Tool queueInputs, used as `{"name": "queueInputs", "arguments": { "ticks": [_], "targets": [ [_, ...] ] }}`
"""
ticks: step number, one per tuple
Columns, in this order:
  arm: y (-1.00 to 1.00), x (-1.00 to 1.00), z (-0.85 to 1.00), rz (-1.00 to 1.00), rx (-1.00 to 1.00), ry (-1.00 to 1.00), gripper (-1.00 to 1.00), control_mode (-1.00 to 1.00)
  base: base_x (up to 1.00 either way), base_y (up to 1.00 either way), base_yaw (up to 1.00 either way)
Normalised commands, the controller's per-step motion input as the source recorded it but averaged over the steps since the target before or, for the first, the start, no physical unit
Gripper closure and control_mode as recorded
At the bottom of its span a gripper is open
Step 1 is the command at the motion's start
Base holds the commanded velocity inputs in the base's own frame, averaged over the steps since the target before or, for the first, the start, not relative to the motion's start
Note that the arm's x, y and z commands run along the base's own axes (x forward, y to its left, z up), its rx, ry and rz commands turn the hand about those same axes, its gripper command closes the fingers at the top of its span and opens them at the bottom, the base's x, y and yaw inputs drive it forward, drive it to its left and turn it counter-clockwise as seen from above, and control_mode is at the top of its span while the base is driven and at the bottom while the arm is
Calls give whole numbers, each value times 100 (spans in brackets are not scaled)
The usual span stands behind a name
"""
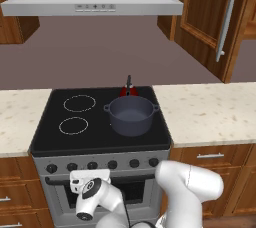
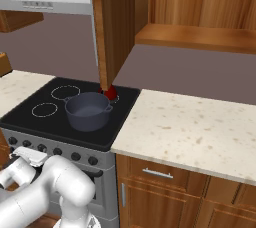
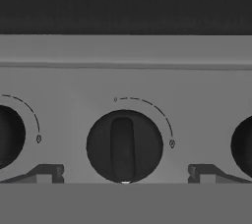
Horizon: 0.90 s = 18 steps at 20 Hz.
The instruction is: Pick the kettle from the cabinet and place it on a stove burner. Then pick the pot from the counter and place it on another stove burner. Finally, turn both burners on.
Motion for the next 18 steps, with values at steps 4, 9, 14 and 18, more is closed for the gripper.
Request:
{"name": "queueInputs", "arguments": {
  "ticks": [4,9,14,18],
  "targets": [
    [0,10,-7,0,1,0,-100,-100,0,0,0],
    [0,6,-24,0,0,0,-100,-100,0,0,0],
    [0,7,-10,0,0,0,-100,-100,0,0,0],
    [0,4,0,0,0,-1,-100,-100,0,0,0]
  ]
}}
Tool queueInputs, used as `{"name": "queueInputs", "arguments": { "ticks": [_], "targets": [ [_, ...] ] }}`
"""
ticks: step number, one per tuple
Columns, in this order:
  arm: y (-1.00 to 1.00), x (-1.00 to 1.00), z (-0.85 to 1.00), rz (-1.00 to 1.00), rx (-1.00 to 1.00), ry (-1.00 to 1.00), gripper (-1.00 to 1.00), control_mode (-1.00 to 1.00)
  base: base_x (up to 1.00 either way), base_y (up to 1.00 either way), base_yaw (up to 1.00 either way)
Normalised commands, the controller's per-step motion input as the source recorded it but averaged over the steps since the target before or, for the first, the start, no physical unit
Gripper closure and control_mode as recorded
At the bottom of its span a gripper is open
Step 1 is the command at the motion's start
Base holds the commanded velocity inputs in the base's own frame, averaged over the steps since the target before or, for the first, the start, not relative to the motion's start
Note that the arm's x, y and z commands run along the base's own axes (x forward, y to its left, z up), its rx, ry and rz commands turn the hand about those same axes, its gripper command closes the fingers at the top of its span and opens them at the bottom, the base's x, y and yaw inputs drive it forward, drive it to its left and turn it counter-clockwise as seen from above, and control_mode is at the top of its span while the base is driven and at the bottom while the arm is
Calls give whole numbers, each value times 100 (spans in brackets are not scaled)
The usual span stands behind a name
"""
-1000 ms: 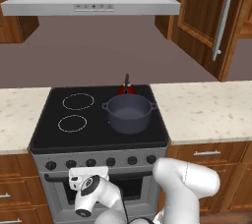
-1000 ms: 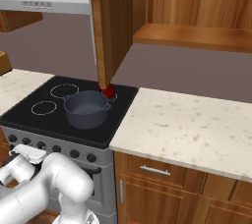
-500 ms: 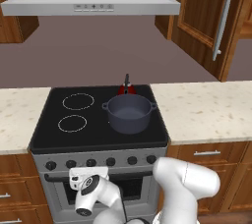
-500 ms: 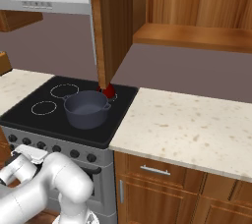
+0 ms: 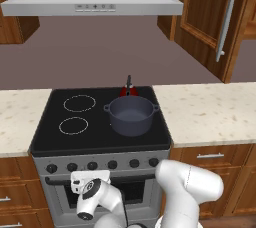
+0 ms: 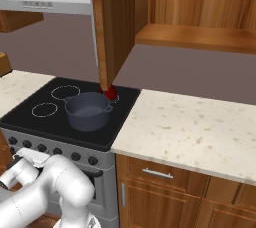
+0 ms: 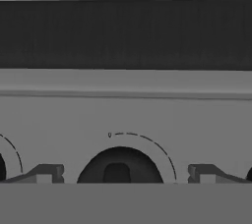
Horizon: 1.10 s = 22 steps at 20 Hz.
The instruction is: Pick the kettle from the cabinet and place it on a stove burner. Then pick the pot from the counter and place it on another stove burner. Finally, turn both burners on.
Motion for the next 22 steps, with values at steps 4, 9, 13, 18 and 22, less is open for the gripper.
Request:
{"name": "queueInputs", "arguments": {
  "ticks": [4,9,13,18,22],
  "targets": [
    [0,4,4,0,0,0,-100,-100,0,0,0],
    [0,0,3,0,0,0,-100,-100,0,0,0],
    [0,0,1,0,0,0,-100,-100,0,0,0],
    [0,0,5,0,0,-1,-100,-100,0,0,0],
    [0,0,5,0,0,-2,-100,-100,0,0,0]
  ]
}}
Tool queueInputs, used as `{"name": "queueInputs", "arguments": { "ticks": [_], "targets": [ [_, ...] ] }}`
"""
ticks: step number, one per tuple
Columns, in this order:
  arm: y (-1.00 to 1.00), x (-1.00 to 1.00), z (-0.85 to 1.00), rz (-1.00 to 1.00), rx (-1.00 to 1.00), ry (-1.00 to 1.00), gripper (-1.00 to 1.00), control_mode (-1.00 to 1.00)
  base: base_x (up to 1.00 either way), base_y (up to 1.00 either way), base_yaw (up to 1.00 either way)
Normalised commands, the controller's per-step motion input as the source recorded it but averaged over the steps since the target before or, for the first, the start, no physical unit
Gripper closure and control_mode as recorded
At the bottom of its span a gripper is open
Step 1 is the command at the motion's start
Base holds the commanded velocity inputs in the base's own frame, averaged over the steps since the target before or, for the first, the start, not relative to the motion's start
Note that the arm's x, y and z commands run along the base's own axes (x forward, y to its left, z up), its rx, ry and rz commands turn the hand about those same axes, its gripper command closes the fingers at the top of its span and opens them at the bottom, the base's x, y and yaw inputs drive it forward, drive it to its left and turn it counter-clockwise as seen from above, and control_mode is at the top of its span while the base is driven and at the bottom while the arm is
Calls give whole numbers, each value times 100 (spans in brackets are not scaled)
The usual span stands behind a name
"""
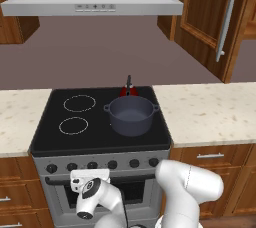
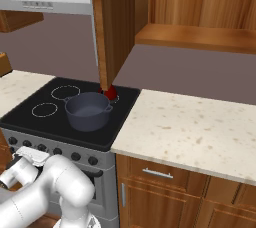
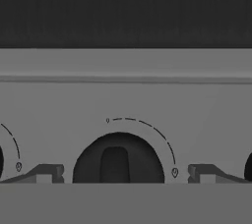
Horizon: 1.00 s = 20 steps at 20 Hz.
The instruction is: Pick the kettle from the cabinet and place it on a stove burner. Then pick the pot from the counter and place it on another stove burner. Finally, turn both burners on.
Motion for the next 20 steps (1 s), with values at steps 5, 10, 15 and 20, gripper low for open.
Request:
{"name": "queueInputs", "arguments": {
  "ticks": [5,10,15,20],
  "targets": [
    [1,1,0,0,0,0,100,-100,0,0,0],
    [1,3,0,0,0,0,100,-100,0,0,0],
    [0,1,0,0,0,0,100,-100,0,0,0],
    [0,0,0,0,-6,0,100,-100,0,0,0]
  ]
}}
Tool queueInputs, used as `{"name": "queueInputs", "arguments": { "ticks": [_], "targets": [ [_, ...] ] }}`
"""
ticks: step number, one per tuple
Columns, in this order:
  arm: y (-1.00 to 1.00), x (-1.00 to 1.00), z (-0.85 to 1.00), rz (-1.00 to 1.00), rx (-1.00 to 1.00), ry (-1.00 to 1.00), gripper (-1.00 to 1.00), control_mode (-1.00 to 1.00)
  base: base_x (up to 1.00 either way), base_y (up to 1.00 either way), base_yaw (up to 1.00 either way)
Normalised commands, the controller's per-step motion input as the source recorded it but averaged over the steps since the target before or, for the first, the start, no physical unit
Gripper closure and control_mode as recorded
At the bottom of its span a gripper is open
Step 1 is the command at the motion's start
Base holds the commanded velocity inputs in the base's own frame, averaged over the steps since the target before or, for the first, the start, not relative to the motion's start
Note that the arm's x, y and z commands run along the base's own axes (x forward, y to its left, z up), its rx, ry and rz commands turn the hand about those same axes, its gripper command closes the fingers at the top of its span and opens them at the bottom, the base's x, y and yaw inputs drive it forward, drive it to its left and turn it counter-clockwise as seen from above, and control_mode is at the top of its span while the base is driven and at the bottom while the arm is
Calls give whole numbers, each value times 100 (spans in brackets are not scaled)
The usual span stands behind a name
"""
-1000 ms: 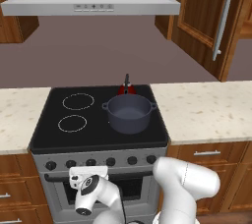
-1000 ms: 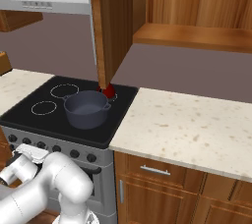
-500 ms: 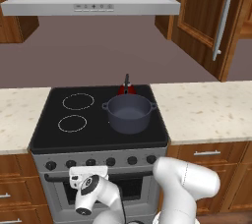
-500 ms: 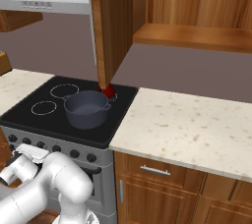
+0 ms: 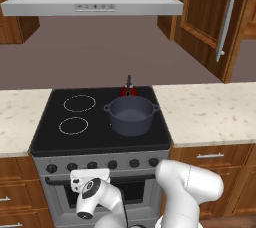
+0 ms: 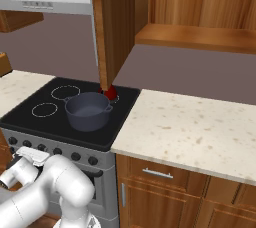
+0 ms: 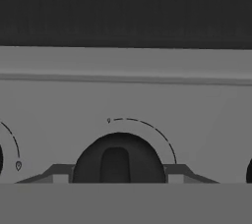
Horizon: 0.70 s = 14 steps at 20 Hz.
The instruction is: Pick the kettle from the cabinet and place it on a stove burner. Then pick the pot from the counter and place it on another stove burner. Finally, turn both burners on.
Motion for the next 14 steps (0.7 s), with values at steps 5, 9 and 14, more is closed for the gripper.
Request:
{"name": "queueInputs", "arguments": {
  "ticks": [5,9,14],
  "targets": [
    [0,0,4,0,-13,3,100,-100,0,0,0],
    [0,0,6,0,-13,7,100,-100,0,0,0],
    [0,0,11,0,-12,4,100,-100,0,0,0]
  ]
}}
